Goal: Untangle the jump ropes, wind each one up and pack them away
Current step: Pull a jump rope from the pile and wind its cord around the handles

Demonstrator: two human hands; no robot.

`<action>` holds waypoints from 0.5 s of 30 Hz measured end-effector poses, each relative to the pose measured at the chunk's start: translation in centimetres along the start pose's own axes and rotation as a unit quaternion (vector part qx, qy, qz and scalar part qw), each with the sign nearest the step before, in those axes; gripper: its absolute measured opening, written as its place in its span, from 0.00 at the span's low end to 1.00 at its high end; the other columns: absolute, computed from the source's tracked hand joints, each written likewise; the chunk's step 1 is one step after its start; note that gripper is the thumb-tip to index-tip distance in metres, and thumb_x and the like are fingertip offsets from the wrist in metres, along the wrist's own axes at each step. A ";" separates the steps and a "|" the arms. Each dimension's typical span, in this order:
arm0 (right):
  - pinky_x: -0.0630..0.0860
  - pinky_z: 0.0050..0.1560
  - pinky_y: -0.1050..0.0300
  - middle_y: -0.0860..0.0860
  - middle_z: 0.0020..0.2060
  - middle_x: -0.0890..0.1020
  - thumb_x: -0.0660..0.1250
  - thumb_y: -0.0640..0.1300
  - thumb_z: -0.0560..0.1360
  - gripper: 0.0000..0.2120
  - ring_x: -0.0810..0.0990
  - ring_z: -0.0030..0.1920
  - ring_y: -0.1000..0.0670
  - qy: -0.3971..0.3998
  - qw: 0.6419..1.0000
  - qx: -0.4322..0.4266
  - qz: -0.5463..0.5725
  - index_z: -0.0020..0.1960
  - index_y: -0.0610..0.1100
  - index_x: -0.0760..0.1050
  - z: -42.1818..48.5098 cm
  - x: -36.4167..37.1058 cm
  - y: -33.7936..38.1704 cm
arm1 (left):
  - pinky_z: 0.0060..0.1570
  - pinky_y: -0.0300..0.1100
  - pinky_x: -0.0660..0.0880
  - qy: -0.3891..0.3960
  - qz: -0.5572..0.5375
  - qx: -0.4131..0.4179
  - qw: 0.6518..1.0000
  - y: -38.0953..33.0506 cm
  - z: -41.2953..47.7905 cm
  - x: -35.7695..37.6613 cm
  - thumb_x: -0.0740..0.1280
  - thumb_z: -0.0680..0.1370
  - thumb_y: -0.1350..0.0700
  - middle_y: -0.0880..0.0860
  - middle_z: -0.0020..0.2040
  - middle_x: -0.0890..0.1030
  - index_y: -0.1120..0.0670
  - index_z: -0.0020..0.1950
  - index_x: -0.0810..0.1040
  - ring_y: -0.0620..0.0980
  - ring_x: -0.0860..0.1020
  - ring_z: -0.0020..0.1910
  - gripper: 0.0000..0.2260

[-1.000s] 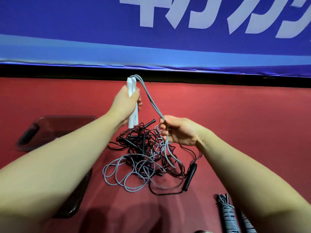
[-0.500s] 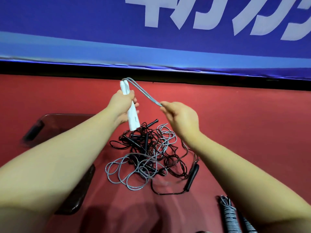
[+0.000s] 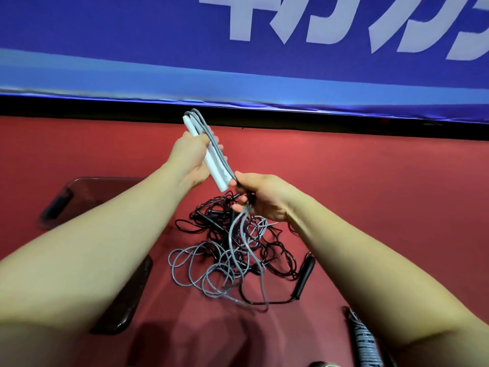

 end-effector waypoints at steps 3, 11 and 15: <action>0.70 0.40 0.54 0.54 0.30 0.67 0.57 0.48 0.81 0.15 0.69 0.31 0.53 -0.114 0.921 -0.222 -0.299 0.35 0.49 0.69 0.1 -0.4 0.2 | 0.41 0.51 0.75 0.009 -0.061 -0.011 0.998 -0.3 -0.2 0.6 0.55 0.80 0.66 0.53 0.39 0.73 0.53 0.44 0.69 0.49 0.73 0.36 0.10; 0.74 0.28 0.60 0.47 0.34 0.74 0.53 0.47 0.82 0.14 0.80 0.30 0.51 -0.192 0.932 -0.261 -0.160 0.38 0.46 0.61 1.7 1.1 0.2 | 0.41 0.50 0.75 -0.050 -0.204 -0.008 0.978 0.0 -0.2 1.7 0.55 0.81 0.63 0.53 0.39 0.72 0.55 0.43 0.70 0.49 0.73 0.35 0.10; 0.69 0.31 0.52 0.46 0.29 0.70 0.56 0.49 0.80 0.15 0.74 0.30 0.40 -0.281 0.878 -0.346 -0.178 0.35 0.49 0.60 2.0 1.0 -0.1 | 0.41 0.50 0.76 -0.036 -0.224 -0.005 0.974 0.3 -0.3 2.3 0.55 0.81 0.62 0.53 0.39 0.73 0.53 0.49 0.70 0.50 0.77 0.35 0.07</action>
Point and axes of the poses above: each hand's wrist, its own z-axis towards the middle knuckle, its own x-axis out of the palm, y = z × x, the point moved 2 cm from there along z, towards the middle knuckle
